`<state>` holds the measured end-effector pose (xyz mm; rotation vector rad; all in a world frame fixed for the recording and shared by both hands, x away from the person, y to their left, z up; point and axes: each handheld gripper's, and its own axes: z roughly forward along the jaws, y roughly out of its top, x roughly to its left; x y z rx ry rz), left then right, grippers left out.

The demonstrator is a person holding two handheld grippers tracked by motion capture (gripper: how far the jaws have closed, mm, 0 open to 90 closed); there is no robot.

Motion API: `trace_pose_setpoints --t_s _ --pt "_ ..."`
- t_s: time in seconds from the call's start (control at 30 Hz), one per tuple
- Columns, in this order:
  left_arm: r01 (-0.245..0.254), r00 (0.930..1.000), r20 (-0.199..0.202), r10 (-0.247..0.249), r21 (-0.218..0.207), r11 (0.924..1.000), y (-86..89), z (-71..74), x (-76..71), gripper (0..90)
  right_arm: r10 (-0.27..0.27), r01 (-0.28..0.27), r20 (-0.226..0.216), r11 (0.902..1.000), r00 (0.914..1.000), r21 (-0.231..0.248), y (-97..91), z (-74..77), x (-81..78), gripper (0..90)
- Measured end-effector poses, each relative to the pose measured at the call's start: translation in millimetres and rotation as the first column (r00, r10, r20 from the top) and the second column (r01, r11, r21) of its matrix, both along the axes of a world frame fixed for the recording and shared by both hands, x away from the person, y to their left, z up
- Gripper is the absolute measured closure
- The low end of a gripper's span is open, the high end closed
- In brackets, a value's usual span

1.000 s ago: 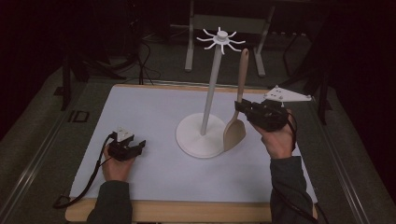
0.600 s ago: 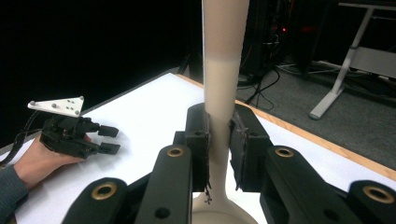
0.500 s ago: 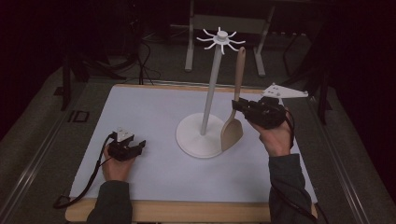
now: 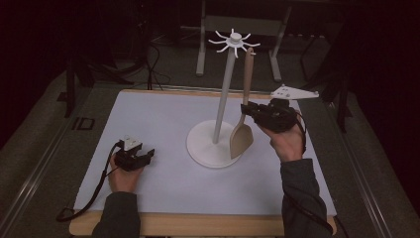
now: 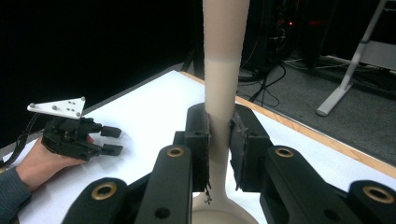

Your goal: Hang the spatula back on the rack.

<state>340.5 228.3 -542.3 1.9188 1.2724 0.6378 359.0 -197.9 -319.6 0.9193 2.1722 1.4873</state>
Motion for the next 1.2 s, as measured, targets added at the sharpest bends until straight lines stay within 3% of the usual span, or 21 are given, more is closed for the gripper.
trace_pose_setpoints --t_s 0.67,1.2 --pt "-0.001 1.0 0.0 0.001 -0.004 1.0 -0.2 -0.2 0.1 42.7 0.005 -0.005 -0.016 1.0 0.9999 0.008 2.1 -5.6 6.3 77.0" --pt "0.0 1.0 -0.001 0.0 -0.002 1.0 0.0 -0.1 0.1 42.6 0.019 -0.019 0.001 0.9996 0.9998 0.02 -3.3 -4.6 -0.7 72.4"
